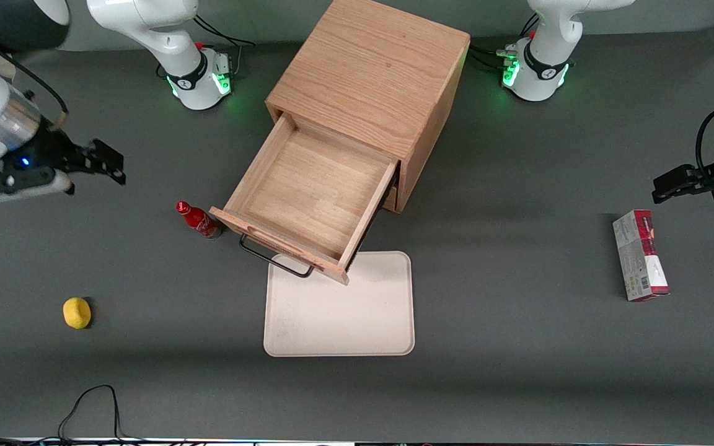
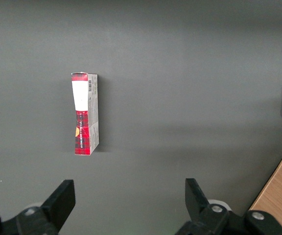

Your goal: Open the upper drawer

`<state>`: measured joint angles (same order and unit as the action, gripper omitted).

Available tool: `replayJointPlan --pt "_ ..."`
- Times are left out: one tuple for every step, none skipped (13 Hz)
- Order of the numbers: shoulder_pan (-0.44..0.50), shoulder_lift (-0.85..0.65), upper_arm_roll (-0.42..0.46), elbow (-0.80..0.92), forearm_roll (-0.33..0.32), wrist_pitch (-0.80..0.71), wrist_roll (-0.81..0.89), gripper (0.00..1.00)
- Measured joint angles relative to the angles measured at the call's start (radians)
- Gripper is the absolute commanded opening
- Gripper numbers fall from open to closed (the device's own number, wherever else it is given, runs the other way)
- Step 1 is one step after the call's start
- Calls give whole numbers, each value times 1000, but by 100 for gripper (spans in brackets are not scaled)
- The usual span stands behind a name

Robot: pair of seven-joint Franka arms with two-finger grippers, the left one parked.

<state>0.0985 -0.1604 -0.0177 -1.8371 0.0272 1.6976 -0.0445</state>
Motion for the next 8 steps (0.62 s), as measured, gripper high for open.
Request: replayJointPlan --pt "0 -52 -15 -47 3 -18 0 100" --pt "0 -75 -17 -62 3 -27 0 100" --pt "0 -81 -16 -61 3 -29 0 100" --pt "0 -81 -14 -57 3 -29 0 100" --pt "0 -81 -13 -53 3 -33 0 100" --pt "0 -80 -13 -47 3 -42 0 100" --pt "0 -80 -13 -43 2 -51 0 100" --pt "1 -79 -13 -41 0 -54 0 100"
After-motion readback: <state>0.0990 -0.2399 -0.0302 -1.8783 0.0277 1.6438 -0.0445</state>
